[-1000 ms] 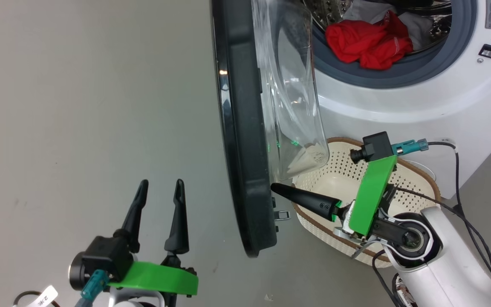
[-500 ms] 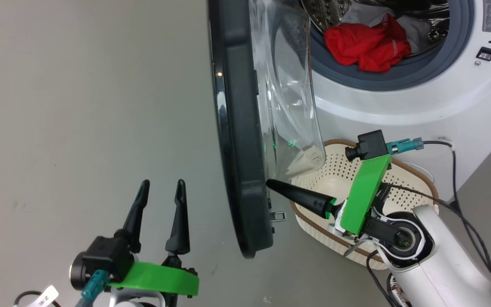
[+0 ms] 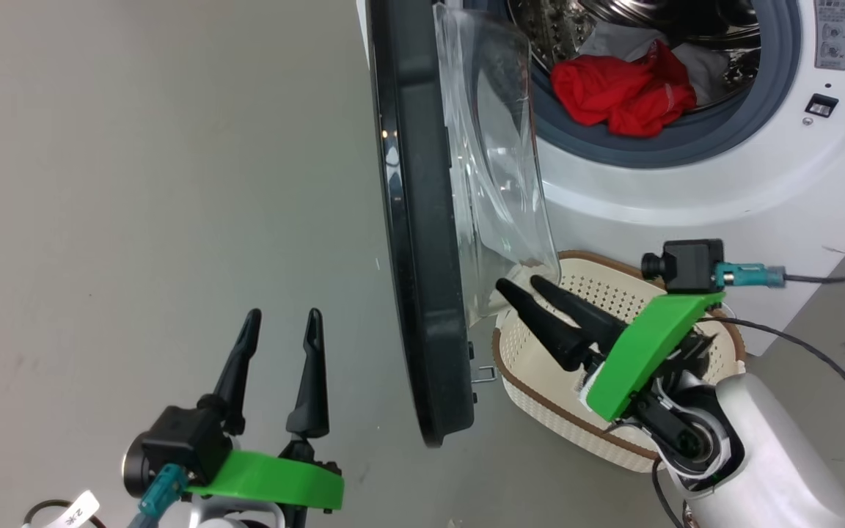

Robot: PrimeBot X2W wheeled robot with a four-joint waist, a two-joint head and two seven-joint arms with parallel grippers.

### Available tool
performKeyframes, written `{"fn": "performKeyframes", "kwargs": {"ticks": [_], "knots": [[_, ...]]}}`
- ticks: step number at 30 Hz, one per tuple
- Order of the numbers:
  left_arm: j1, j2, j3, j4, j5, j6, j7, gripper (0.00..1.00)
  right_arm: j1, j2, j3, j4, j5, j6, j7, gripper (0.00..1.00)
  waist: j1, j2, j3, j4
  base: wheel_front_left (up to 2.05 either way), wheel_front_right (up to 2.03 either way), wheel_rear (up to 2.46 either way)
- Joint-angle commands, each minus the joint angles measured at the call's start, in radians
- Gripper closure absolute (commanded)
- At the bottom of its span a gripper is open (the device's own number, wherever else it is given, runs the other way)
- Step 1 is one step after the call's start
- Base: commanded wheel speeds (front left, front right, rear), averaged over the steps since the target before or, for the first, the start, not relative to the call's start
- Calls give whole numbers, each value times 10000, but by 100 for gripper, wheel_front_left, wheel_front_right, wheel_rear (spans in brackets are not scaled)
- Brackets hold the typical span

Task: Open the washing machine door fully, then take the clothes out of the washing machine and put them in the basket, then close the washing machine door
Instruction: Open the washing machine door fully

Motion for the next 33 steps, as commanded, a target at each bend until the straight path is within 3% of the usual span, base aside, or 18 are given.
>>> {"fn": "performKeyframes", "kwargs": {"ticks": [1,10,19,26,33], "knots": [[-19,164,297,-322,-40,-55,-78,0,-16,45,106,-417,-485,75,-350,0,0,0,-36,-11,0,0,0],[121,164,414,-504,182,-189,-78,0,599,5,-173,-807,-3837,75,-2457,0,0,0,-201,-58,0,0,0],[306,164,502,-679,419,-394,-78,0,1514,244,-1567,-1210,-7389,75,-4802,0,0,0,-349,-115,0,0,0],[476,164,694,-1018,494,-355,-78,0,2139,251,-2117,-1392,-8430,75,-5920,0,0,0,-402,-249,0,0,0],[688,164,773,-1065,697,-381,-78,0,2795,253,-2316,-1535,-8232,75,-6289,0,0,0,-514,-349,0,0,0]]}}
